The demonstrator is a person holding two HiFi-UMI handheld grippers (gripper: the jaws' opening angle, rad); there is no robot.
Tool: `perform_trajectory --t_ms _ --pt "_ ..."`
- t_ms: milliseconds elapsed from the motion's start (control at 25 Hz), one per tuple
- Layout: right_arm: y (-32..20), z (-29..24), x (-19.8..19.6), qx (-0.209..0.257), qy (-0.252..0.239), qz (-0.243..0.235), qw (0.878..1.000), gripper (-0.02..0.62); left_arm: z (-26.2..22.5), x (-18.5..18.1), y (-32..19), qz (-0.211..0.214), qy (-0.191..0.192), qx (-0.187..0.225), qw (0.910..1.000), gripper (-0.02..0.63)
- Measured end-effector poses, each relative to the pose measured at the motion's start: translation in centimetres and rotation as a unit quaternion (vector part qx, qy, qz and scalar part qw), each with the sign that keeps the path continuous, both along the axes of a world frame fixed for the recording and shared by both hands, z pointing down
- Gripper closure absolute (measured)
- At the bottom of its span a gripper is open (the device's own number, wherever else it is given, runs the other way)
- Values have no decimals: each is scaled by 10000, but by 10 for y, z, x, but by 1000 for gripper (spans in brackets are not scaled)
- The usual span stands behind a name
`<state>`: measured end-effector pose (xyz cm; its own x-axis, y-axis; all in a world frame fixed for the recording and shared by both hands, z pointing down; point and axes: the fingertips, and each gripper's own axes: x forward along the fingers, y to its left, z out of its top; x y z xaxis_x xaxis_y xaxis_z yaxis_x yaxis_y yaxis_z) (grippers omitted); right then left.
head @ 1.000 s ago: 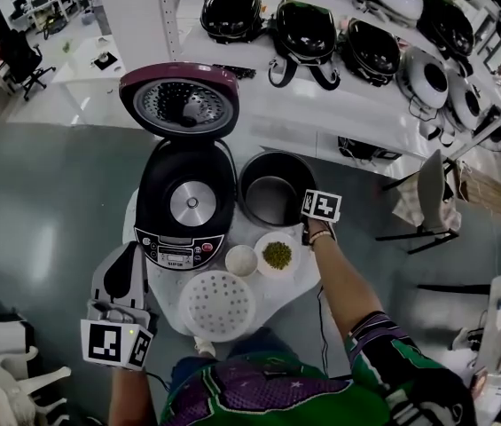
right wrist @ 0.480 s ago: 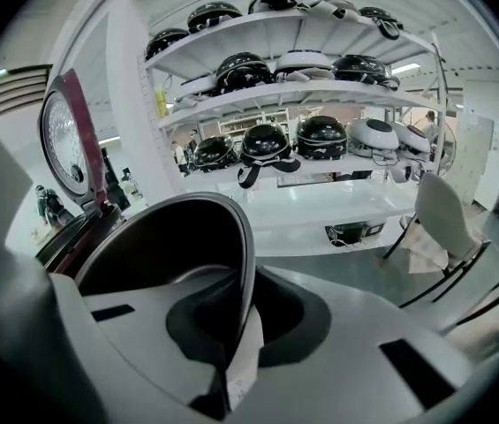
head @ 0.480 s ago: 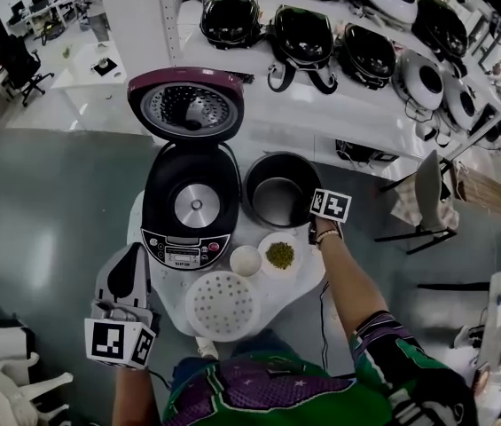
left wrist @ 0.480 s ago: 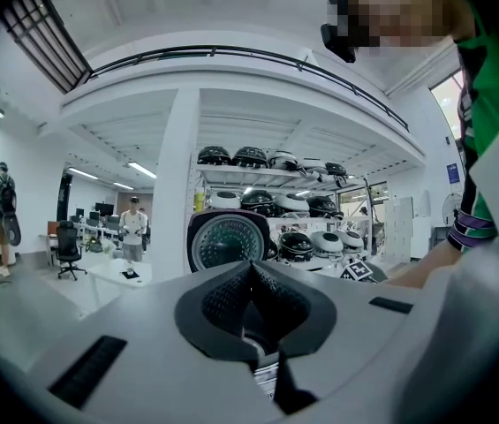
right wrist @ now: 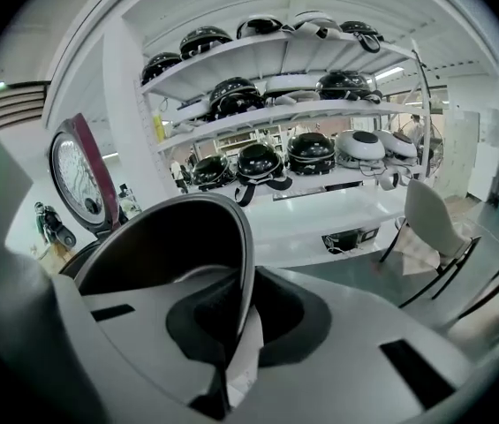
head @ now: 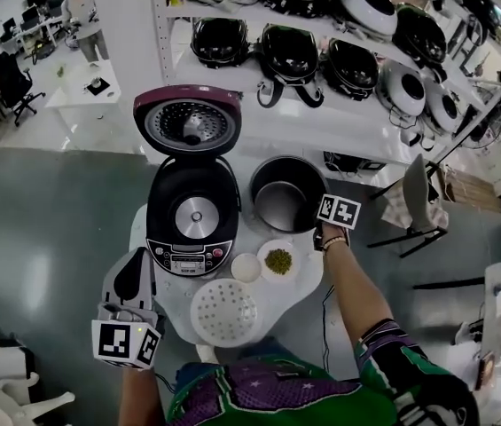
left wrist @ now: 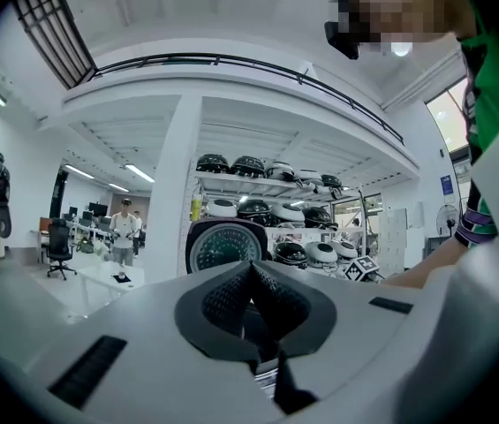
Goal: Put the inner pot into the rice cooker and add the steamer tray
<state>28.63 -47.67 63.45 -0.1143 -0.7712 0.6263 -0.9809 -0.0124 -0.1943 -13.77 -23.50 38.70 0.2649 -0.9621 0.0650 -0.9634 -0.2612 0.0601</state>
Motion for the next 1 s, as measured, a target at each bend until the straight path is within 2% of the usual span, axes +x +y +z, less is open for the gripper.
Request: perform_trajectory --t_ms 280,520,1000 --pt "34 -49 10 281 -45 283 9992 580 -9 -8 9 251 120 179 9995 586" --pt "64 -85 -4 526 -145 408 9977 577 -21 -20 21 458 128 400 9981 586" --pt "113 -141 -68 998 -422 548 9926 577 -49 -62 47 794 50 719 9942 586"
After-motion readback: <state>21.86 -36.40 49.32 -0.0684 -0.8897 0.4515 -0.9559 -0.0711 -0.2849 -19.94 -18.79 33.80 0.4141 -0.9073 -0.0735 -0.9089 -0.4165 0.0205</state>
